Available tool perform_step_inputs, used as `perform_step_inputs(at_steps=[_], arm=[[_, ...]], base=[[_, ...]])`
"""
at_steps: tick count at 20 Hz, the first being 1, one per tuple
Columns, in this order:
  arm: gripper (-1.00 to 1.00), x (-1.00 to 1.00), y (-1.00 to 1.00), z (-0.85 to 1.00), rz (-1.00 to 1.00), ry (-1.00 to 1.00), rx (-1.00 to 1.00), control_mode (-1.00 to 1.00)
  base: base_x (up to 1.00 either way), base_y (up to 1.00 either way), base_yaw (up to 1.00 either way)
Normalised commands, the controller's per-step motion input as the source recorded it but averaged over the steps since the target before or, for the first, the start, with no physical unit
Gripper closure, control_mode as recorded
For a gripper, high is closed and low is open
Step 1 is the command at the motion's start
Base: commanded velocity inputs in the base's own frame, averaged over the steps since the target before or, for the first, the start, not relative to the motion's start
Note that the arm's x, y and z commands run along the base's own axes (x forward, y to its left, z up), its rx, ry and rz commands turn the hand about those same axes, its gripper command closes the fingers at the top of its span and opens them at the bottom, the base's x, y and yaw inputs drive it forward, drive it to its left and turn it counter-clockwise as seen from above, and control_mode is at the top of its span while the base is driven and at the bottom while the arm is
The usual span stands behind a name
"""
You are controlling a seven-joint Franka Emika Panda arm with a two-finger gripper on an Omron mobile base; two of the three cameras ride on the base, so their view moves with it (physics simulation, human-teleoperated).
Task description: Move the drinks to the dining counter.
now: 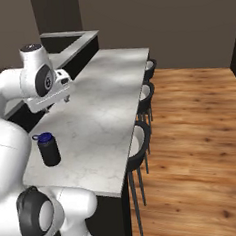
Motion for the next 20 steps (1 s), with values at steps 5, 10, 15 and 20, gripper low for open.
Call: perform_step_inputs(at_steps=[5,10,15,20], arm=[[-1.0,-0.69,-0.69,0.0,-0.26,-0.04,0.46,-1.0],[-1.0,-0.7,0.14,0.0,-0.3,-0.19,0.05,-1.0],[-1.0,-0.41,0.56,0.18,-0.29,-0.22,-0.07,-1.0],[-1.0,-0.41,0.14,0.43,-0.36,-0.08,-0.04,-1.0]], base=[[0.0,0.0,0.0],[0.0,0.0,0.0],[0.0,0.0,0.0],[0.0,0.0,0.0]])
